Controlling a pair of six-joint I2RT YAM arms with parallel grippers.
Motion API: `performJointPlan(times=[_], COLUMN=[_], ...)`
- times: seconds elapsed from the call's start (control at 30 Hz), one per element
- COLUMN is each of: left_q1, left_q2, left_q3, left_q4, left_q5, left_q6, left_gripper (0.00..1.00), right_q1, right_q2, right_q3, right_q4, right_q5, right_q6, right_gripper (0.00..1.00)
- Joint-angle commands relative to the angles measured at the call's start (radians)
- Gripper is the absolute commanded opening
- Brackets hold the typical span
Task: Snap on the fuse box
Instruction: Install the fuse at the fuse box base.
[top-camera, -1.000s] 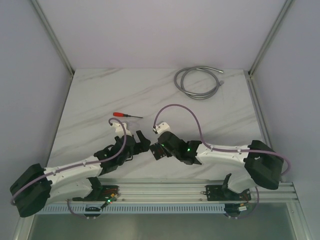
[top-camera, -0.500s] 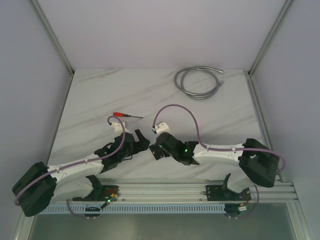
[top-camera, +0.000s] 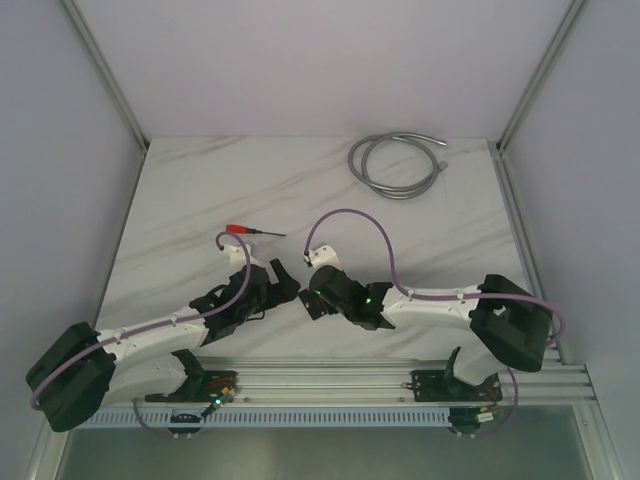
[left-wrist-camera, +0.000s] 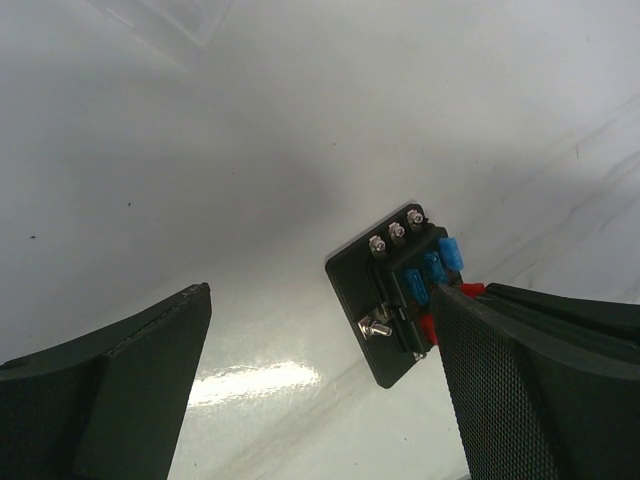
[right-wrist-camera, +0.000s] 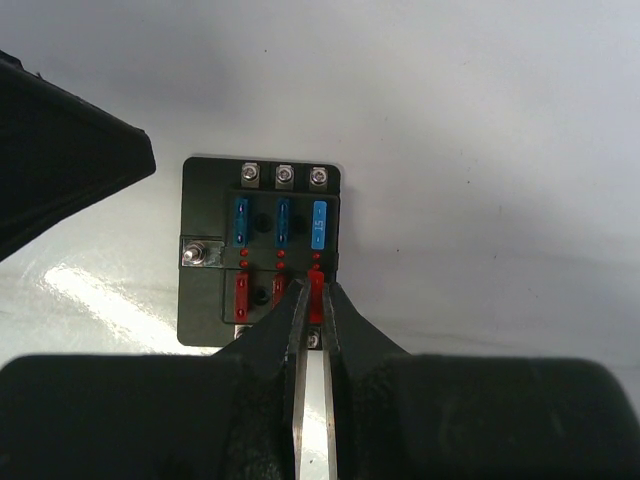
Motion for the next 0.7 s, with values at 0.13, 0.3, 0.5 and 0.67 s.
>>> performJointPlan(times=[0.13,0.3,0.5,0.67], left_q1=[0.007,0.009,0.009,0.009], left_q2=[0.012,0.012,0.009,0.007], left_q3=[0.015,0.015,0.012,0.011], left_q4=[0.002,0.003,0.003,0.003], left_q5=[0.009,0.011,0.012,0.014], left_q6=[-0.005,-0.005,-0.005,-0.005], left_gripper=[1.00,1.00,1.00,1.00], right_q1=[0.014,0.015,0.015,0.016], right_q2=[-0.016,-0.031,-0.012,0.002], right_q3=[0.026,0.024,0.025,0.028], right_q4=[-0.004,-0.003,-0.009,-0.008], right_q5=[0.042,0.056,0.066,0.066], right_q6=[0.018,0.015,0.021,0.021], right_gripper=[0.00,0.00,0.00,0.00])
